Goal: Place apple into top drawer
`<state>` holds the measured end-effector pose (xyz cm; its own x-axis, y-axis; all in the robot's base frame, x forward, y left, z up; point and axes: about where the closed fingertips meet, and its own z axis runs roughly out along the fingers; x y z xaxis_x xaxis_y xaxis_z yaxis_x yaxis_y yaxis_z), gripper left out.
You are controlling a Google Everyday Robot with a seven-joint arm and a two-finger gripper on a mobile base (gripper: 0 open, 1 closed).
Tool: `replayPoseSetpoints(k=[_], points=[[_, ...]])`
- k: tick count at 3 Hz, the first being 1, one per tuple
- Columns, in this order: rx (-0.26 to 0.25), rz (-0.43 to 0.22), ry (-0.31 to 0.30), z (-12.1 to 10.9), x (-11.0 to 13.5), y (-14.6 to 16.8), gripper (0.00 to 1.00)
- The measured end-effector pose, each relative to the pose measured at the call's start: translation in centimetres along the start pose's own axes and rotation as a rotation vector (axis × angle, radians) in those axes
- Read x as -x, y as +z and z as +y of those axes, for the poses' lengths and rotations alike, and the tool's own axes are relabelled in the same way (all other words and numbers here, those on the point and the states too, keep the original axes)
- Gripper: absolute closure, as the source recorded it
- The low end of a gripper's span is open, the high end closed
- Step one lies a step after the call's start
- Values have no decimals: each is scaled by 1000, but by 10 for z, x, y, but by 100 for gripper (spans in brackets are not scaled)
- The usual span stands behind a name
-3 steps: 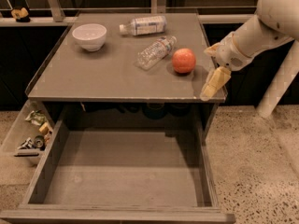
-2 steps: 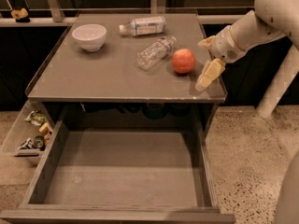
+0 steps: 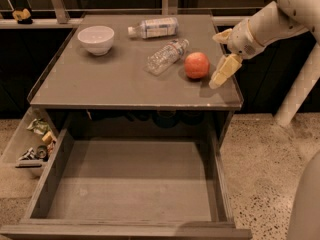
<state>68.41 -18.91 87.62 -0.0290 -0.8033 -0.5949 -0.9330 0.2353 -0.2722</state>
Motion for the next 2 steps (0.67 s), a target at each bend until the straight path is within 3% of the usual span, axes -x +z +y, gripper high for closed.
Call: replayPoseSetpoints(k=[1,2], points=[[128,-69,3,2,4,39,0],[317,-223,40,10,6,89,0]])
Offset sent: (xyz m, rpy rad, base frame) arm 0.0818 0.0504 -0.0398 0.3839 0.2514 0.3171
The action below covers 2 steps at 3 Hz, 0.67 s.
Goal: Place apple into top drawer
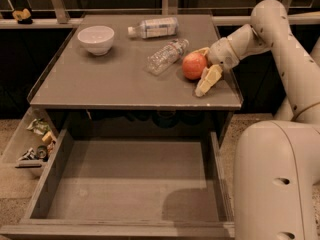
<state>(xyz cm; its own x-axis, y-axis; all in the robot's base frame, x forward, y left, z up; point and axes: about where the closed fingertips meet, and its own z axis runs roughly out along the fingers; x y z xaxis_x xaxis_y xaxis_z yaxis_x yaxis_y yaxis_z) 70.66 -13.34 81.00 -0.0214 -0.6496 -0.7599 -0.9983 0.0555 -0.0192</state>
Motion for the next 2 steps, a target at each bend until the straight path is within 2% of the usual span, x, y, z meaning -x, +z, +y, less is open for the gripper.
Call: replayPoseSetpoints(k=[1,2], points=[[0,0,0,0,0,0,0],[0,0,0,0,0,0,18]])
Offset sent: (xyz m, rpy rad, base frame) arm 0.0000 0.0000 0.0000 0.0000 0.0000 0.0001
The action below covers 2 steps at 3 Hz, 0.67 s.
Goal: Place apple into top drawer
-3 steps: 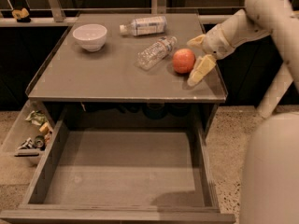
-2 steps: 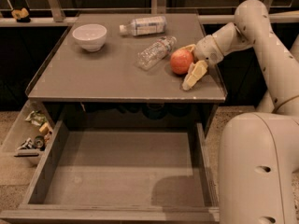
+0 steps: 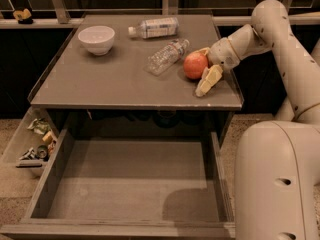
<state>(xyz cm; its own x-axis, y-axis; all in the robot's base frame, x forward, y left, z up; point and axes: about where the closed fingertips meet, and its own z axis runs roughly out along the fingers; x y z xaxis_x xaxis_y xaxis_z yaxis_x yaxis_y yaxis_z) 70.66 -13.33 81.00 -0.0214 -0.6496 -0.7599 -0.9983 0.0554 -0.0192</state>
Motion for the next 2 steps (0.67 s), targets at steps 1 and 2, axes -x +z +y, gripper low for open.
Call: replayPoseSetpoints(k=[1,2], points=[[0,0,0,0,0,0,41],[0,0,0,0,0,0,64]])
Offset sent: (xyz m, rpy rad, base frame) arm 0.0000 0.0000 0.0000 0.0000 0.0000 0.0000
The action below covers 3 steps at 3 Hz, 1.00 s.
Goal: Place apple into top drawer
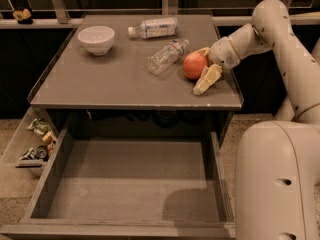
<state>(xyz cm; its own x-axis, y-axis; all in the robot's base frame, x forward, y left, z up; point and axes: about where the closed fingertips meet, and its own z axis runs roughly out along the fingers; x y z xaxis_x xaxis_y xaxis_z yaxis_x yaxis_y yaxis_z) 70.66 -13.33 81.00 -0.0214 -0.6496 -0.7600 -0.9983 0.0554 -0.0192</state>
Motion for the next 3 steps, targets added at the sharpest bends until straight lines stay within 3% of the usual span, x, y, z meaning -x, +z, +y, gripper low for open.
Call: replayPoseSetpoints(k=[1,2,3], points=[[0,0,0,0,0,0,87],[0,0,0,0,5,-4,100],[-2,3,0,-1,10,-8,100]])
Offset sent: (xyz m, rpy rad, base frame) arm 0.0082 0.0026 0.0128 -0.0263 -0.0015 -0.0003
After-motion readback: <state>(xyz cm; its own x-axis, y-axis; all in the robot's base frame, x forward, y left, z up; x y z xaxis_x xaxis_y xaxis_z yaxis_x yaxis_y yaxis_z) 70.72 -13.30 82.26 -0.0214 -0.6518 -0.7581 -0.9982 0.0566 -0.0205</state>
